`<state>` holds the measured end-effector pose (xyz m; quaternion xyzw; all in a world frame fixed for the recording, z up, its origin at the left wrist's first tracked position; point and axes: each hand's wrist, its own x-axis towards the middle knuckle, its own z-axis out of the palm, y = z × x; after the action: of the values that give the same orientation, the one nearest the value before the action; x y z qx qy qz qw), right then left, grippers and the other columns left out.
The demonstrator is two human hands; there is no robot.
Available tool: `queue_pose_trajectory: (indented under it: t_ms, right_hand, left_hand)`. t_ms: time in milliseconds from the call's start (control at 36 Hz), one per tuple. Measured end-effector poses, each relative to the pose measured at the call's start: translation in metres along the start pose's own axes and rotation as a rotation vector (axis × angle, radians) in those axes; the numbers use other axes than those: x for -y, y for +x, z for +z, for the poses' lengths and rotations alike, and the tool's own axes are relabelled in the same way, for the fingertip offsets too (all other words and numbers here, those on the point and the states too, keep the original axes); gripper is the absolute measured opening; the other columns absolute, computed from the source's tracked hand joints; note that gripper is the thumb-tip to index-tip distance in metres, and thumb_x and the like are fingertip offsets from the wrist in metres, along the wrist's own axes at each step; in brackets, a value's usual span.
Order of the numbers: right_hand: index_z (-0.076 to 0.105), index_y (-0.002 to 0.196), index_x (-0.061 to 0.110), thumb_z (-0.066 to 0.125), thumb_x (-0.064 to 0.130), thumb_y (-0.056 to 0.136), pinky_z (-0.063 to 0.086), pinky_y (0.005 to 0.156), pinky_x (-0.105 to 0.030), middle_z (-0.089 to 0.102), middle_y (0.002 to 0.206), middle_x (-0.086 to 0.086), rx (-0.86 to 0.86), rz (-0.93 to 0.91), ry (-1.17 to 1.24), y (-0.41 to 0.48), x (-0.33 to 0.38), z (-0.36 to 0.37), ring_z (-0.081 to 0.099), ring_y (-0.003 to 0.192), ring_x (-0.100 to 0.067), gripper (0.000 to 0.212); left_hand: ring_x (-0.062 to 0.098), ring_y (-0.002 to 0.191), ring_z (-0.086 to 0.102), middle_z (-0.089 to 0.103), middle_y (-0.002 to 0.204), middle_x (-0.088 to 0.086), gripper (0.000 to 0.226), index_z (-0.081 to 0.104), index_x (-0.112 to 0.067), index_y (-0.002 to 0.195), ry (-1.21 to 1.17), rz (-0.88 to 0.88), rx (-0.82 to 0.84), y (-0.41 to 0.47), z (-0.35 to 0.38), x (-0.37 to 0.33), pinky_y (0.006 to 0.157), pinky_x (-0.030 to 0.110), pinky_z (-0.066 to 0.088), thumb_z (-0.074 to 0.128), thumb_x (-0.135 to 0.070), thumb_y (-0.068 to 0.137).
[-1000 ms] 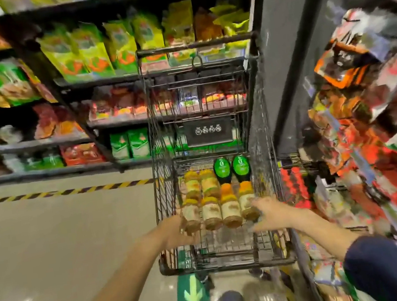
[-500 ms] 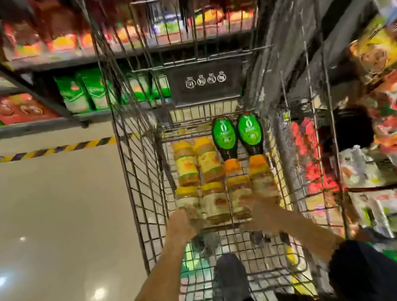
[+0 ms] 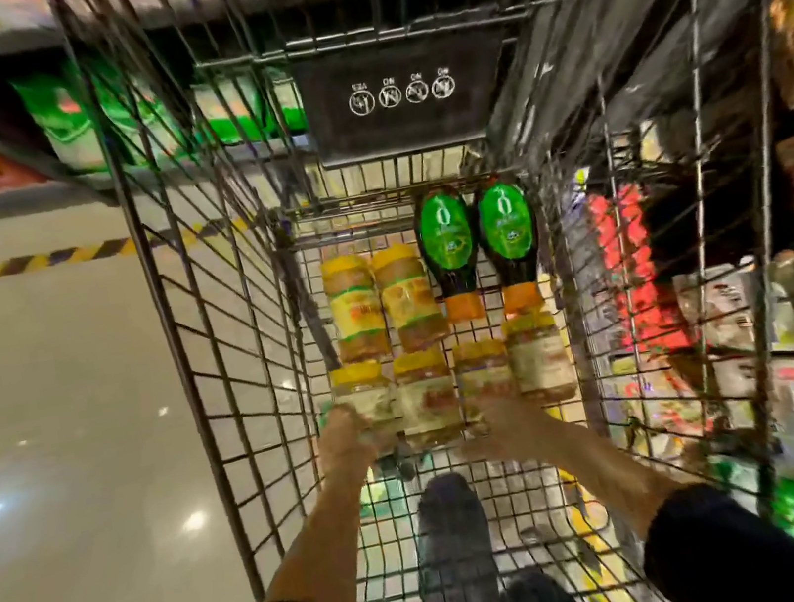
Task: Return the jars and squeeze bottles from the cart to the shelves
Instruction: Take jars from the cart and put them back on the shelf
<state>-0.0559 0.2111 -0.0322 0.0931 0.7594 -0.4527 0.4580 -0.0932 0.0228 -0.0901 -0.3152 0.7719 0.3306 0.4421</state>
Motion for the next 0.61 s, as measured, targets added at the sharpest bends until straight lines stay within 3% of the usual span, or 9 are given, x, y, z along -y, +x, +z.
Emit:
queue_pose_trajectory:
  t_ms: [56, 111, 194, 278, 361, 444, 500, 556, 611]
  right_hand:
    - [0.054, 0.126, 0.013, 0.069, 0.015, 0.079, 0.045, 0.099, -0.032, 0.059, 0.126, -0.002, -0.001, 0.028, 0.010, 0.000, 0.000, 0.001, 0.053, 0.116, -0.014, 0.050]
    - [0.053, 0.127, 0.013, 0.069, 0.015, 0.080, 0.046, 0.098, -0.033, 0.059, 0.125, -0.003, 0.000, 0.063, -0.038, 0.001, 0.003, 0.003, 0.054, 0.115, -0.017, 0.050]
    - [0.052, 0.126, 0.010, 0.070, 0.016, 0.079, 0.047, 0.097, -0.032, 0.060, 0.124, -0.007, -0.017, 0.111, -0.108, 0.004, 0.007, 0.004, 0.055, 0.116, -0.022, 0.050]
    - [0.051, 0.126, 0.011, 0.068, 0.017, 0.082, 0.043, 0.094, -0.027, 0.059, 0.125, -0.007, -0.065, 0.147, -0.182, 0.007, 0.010, 0.004, 0.055, 0.116, -0.022, 0.047]
    - [0.051, 0.127, 0.012, 0.066, 0.016, 0.084, 0.040, 0.092, -0.026, 0.058, 0.124, -0.007, -0.118, 0.195, -0.189, 0.008, 0.016, 0.006, 0.053, 0.117, -0.023, 0.045]
    - [0.053, 0.120, 0.011, 0.059, 0.021, 0.089, 0.037, 0.089, -0.025, 0.058, 0.119, -0.006, -0.148, 0.245, -0.248, 0.016, 0.016, 0.014, 0.053, 0.110, -0.020, 0.034]
    - [0.055, 0.112, 0.010, 0.053, 0.022, 0.092, 0.032, 0.070, -0.014, 0.057, 0.104, -0.002, -0.180, 0.250, -0.260, 0.022, 0.014, 0.019, 0.050, 0.092, -0.013, 0.024]
    - [0.056, 0.101, 0.011, 0.054, 0.021, 0.092, 0.028, 0.055, -0.009, 0.051, 0.085, 0.003, -0.236, 0.254, -0.242, 0.028, 0.013, 0.024, 0.047, 0.077, -0.008, 0.014]
    - [0.057, 0.097, 0.008, 0.058, 0.022, 0.089, 0.033, 0.060, -0.010, 0.055, 0.089, -0.001, -0.292, 0.268, -0.244, 0.032, 0.013, 0.029, 0.051, 0.082, -0.011, 0.016]
  left_hand:
    - [0.019, 0.095, 0.066, 0.065, 0.103, 0.006, 0.048, 0.059, -0.010, 0.112, 0.112, 0.010, 0.001, -0.004, -0.002, -0.003, 0.079, 0.024, 0.051, 0.073, -0.037, 0.076]
    - [0.022, 0.097, 0.065, 0.068, 0.106, 0.003, 0.052, 0.061, -0.017, 0.111, 0.172, 0.057, 0.030, -0.009, -0.004, -0.004, 0.088, 0.034, 0.053, 0.077, -0.044, 0.069]
    - [0.029, 0.109, 0.060, 0.064, 0.116, 0.010, 0.051, 0.059, -0.011, 0.117, -0.023, 0.015, 0.062, -0.009, -0.008, -0.003, 0.094, 0.038, 0.048, 0.074, -0.036, 0.075]
    - [0.027, 0.116, 0.056, 0.062, 0.123, 0.008, 0.057, 0.053, -0.018, 0.122, -0.202, 0.017, 0.139, -0.017, -0.009, -0.003, 0.101, 0.043, 0.044, 0.070, -0.045, 0.074]
    - [0.026, 0.100, 0.063, 0.068, 0.102, 0.007, 0.053, 0.061, -0.011, 0.113, -0.309, 0.016, 0.046, -0.031, -0.011, -0.004, 0.095, 0.042, 0.050, 0.082, -0.026, 0.067]
    - [0.029, 0.100, 0.064, 0.067, 0.101, 0.012, 0.047, 0.061, 0.000, 0.110, -0.393, 0.022, -0.001, -0.055, -0.017, -0.013, 0.084, 0.034, 0.052, 0.079, -0.022, 0.073]
    - [0.026, 0.100, 0.066, 0.069, 0.105, 0.011, 0.044, 0.060, -0.004, 0.113, -0.462, 0.057, 0.056, -0.069, -0.021, -0.016, 0.079, 0.027, 0.053, 0.076, -0.021, 0.076]
    - [0.011, 0.082, 0.071, 0.072, 0.097, 0.005, 0.039, 0.061, -0.013, 0.109, -0.526, 0.117, 0.142, -0.089, -0.029, -0.019, 0.065, 0.016, 0.055, 0.076, -0.020, 0.074]
    - [0.002, 0.067, 0.070, 0.073, 0.091, 0.002, 0.036, 0.063, -0.017, 0.104, -0.536, 0.165, 0.202, -0.102, -0.037, -0.021, 0.054, 0.011, 0.051, 0.077, -0.023, 0.071]
